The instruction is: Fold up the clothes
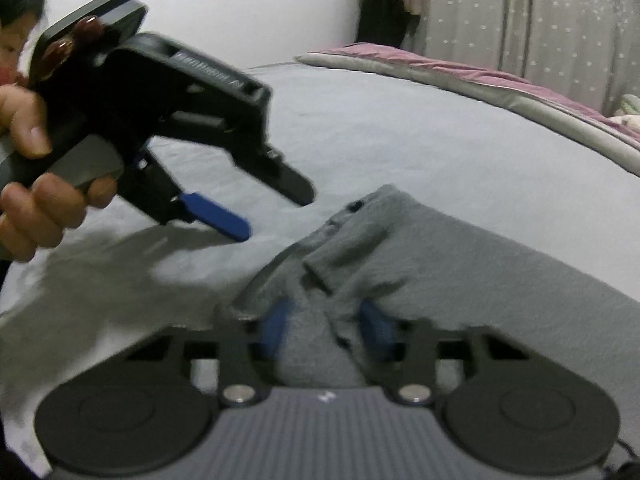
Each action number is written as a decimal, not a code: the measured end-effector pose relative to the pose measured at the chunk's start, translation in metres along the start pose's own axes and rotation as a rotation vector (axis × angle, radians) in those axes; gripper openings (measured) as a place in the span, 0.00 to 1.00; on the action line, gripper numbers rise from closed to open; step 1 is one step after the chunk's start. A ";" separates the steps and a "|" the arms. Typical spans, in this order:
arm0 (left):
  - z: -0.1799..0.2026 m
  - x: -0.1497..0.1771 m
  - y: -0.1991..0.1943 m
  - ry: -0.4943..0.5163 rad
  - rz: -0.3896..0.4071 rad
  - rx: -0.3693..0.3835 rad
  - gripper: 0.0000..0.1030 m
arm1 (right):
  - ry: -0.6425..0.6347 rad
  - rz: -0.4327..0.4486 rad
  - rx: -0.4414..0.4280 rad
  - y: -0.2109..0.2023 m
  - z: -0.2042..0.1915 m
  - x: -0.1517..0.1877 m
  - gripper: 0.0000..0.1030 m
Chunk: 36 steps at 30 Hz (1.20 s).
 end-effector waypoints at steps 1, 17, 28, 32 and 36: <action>0.000 0.000 0.000 0.003 -0.003 0.004 0.68 | 0.020 0.002 0.001 -0.001 0.004 -0.002 0.14; 0.007 0.010 0.019 -0.240 -0.093 0.266 0.82 | 0.269 0.021 -0.154 -0.028 0.033 -0.024 0.18; 0.023 0.015 0.031 -0.142 -0.027 0.176 0.64 | 0.289 0.085 -0.101 -0.045 0.058 -0.035 0.37; 0.027 0.017 0.033 -0.087 0.004 0.104 0.39 | 0.298 0.117 0.114 -0.046 0.095 -0.033 0.29; 0.030 0.019 0.034 -0.024 0.024 0.045 0.13 | 0.261 0.135 0.290 -0.042 0.123 -0.030 0.20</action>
Point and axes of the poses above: each gripper's, at about its wrist camera, not at the fingertips, and y roughly the way its jaws point, z to its right, x to its underside, the point moved 9 cm from there along y, roughly the way its jaws point, and after that the axes turned 1 degree about y, right-handed, at the moved point
